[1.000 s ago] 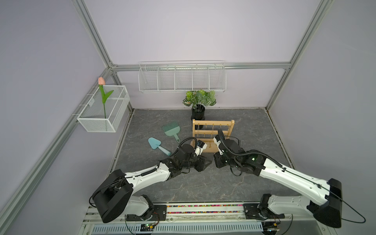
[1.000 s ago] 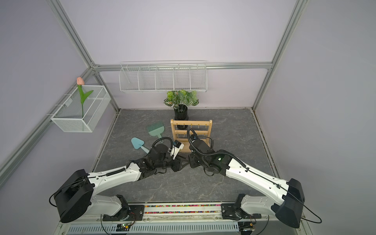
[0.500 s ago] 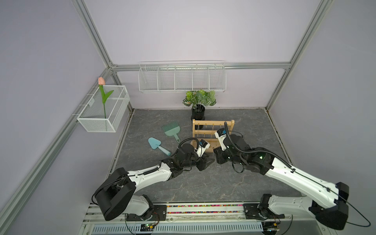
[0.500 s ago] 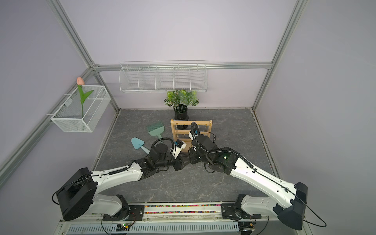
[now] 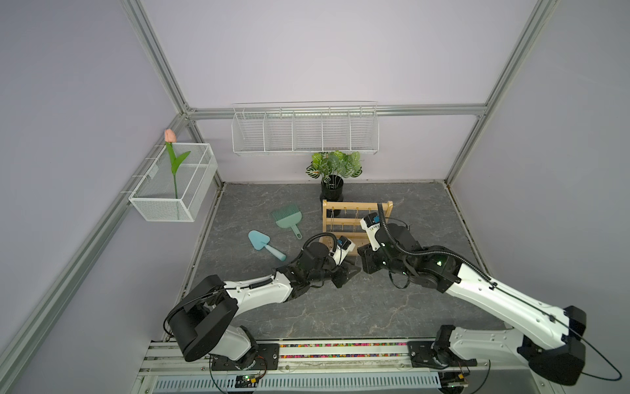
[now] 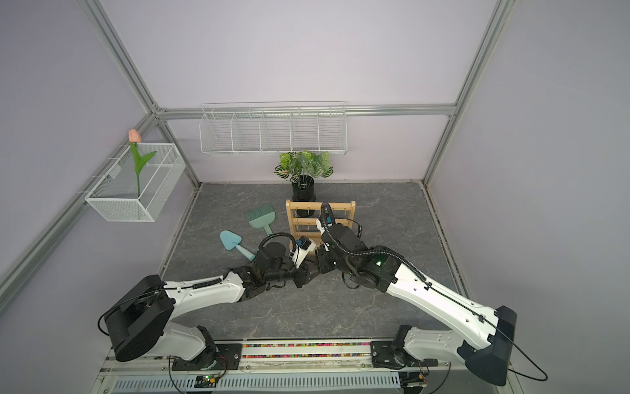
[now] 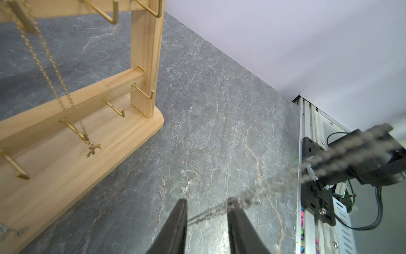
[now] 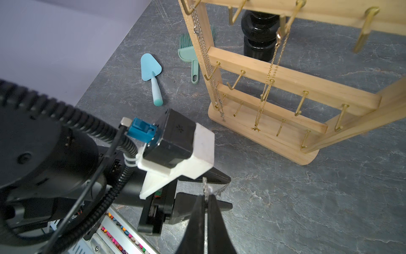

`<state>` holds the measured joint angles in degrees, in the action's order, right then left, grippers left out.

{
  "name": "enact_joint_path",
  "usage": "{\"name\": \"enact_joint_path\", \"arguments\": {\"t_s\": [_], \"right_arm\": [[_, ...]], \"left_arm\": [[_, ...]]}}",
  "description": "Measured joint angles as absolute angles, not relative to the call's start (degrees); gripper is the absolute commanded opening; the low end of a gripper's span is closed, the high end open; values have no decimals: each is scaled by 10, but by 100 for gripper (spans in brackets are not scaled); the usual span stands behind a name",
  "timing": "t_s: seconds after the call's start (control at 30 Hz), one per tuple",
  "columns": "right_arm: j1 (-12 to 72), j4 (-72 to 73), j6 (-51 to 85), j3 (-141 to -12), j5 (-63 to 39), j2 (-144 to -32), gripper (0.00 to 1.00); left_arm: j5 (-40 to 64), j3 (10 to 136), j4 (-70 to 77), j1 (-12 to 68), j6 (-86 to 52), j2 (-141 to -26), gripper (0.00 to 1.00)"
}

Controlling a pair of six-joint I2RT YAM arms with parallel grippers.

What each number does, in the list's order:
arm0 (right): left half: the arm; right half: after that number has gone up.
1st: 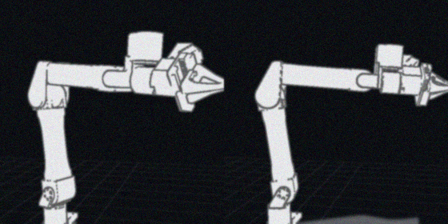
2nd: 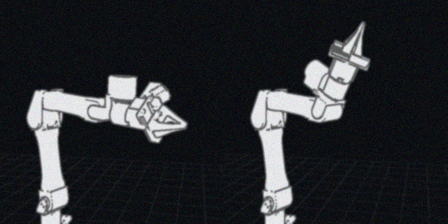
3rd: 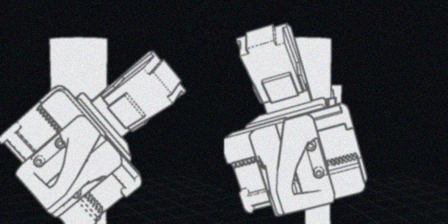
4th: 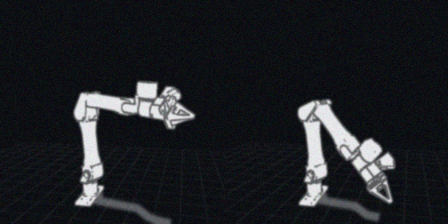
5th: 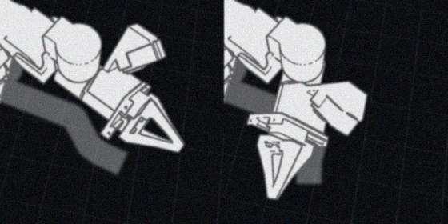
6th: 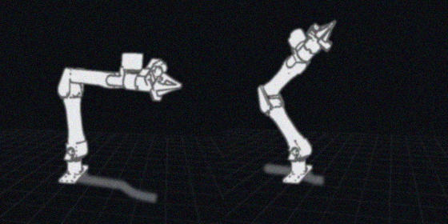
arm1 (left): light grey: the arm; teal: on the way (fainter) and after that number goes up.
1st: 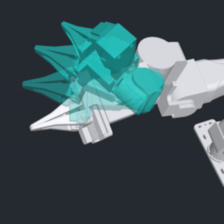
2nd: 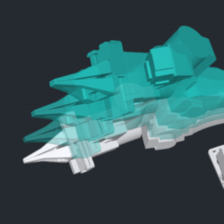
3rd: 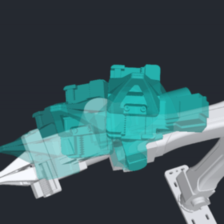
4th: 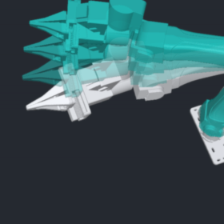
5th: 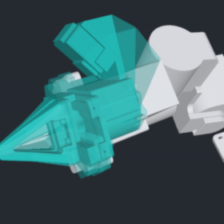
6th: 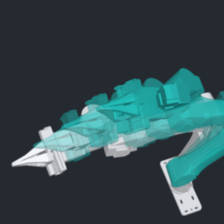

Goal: Hang the necklace on the jewelry display stand
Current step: Pick up the necklace from the center of the board.

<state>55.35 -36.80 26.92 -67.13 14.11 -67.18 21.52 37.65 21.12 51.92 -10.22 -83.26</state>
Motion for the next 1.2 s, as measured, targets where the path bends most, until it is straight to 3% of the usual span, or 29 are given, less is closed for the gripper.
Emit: {"name": "enact_joint_path", "arguments": {"t_s": [0.23, 0.87, 1.2], "right_arm": [[554, -368, 267, -671, 141, -672, 7], [554, -368, 267, -671, 141, -672, 7], [547, -367, 268, -667, 131, -681, 8]], "left_arm": [[222, 376, 211, 519, -103, -833, 26], [232, 377, 211, 519, -106, -838, 0], [263, 377, 197, 524, -117, -801, 0]]}}
